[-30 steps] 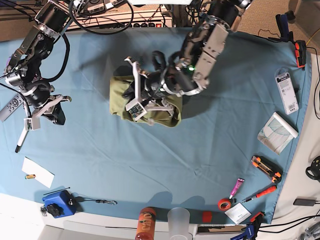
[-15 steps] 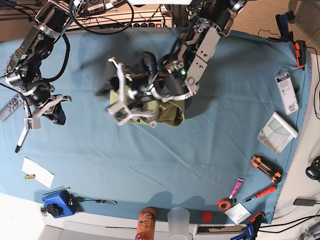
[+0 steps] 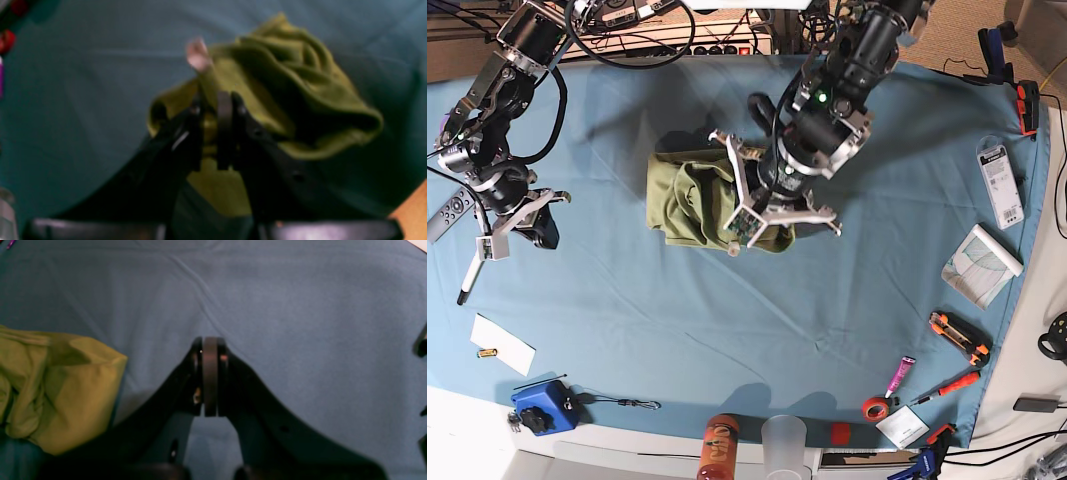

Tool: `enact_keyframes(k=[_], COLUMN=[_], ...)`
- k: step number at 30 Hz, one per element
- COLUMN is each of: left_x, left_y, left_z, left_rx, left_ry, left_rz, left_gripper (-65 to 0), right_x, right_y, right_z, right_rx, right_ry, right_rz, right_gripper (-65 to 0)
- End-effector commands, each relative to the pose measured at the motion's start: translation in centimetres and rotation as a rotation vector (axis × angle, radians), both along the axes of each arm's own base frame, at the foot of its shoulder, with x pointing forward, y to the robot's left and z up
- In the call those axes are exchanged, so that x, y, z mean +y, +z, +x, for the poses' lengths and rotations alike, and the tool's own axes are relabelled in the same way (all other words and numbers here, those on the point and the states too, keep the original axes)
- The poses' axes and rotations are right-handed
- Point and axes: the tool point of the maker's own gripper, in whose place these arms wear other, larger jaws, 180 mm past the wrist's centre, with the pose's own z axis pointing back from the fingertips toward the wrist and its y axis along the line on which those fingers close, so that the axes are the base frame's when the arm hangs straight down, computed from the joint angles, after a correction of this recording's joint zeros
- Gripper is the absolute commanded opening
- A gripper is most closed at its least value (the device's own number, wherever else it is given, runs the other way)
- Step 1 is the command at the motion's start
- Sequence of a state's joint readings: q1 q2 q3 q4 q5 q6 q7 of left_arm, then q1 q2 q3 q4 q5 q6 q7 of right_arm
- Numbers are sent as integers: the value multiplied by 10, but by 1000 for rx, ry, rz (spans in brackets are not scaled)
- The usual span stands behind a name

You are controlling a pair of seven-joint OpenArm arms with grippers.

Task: Layout the t-shirt on the table in an organized manner, then fold the t-shirt properly
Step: 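Press and tuck the folded bundle with the left gripper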

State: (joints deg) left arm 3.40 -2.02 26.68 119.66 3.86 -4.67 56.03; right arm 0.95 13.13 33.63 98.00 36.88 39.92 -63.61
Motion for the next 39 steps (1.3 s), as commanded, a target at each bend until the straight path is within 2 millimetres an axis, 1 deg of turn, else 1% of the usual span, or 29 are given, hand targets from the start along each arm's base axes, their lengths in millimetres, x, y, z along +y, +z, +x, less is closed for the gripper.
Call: enact_keyframes(k=[1, 4, 8, 10, 11, 13, 18, 21, 24, 27, 29, 31, 35, 37, 39], left_x=[-6, -15, -34, -39, -41, -45, -69, -86, -104, -118, -125, -133, -158, -156, -151], left_y=[16, 5, -29, -44, -48, -47, -25, -19, -30, -55, -65, -62, -39, -32, -17], left_z=[4, -2, -12, -12, -11, -9, -7, -14, -29, -46, -54, -56, -68, -70, -68], left_rx=[-51, -10, 76, 114, 123, 127, 110, 85, 104, 162, 193, 197, 191, 215, 226], left_ry=[-2, -29, -123, -122, -119, -120, -167, -245, -311, -362, -380, -390, -502, -524, -525], left_rz=[-48, -83, -74, -72, -73, -81, -167, -161, -148, -114, -103, -118, -164, -142, -129], left_gripper=[-593, -593, -593, -593, -593, -593, -593, -593, -593, -593, -593, -592, -593, -593, -593], right_x=[-2, -2, -2, -2, -2, -2, 1, 1, 1, 1, 1, 1, 2, 3, 3], right_y=[18, 17, 17, 17, 17, 17, 19, 20, 20, 20, 20, 20, 21, 22, 22], right_z=[7, 7, 7, 7, 7, 7, 7, 8, 8, 8, 8, 8, 8, 8, 8], right_rx=[-61, -60, -58, -57, -58, -59, -68, -73, -72, -73, -73, -72, -76, -81, -83], right_ry=[6, 6, 6, 6, 6, 6, 12, 14, 14, 14, 14, 14, 16, 19, 19], right_rz=[-6, -6, -6, -6, -6, -6, 9, 15, 14, 15, 15, 15, 20, 27, 28], right_gripper=[-650, -650, -650, -650, -650, -650, -650, -650, -650, -650, -650, -650, -650, -650, -650])
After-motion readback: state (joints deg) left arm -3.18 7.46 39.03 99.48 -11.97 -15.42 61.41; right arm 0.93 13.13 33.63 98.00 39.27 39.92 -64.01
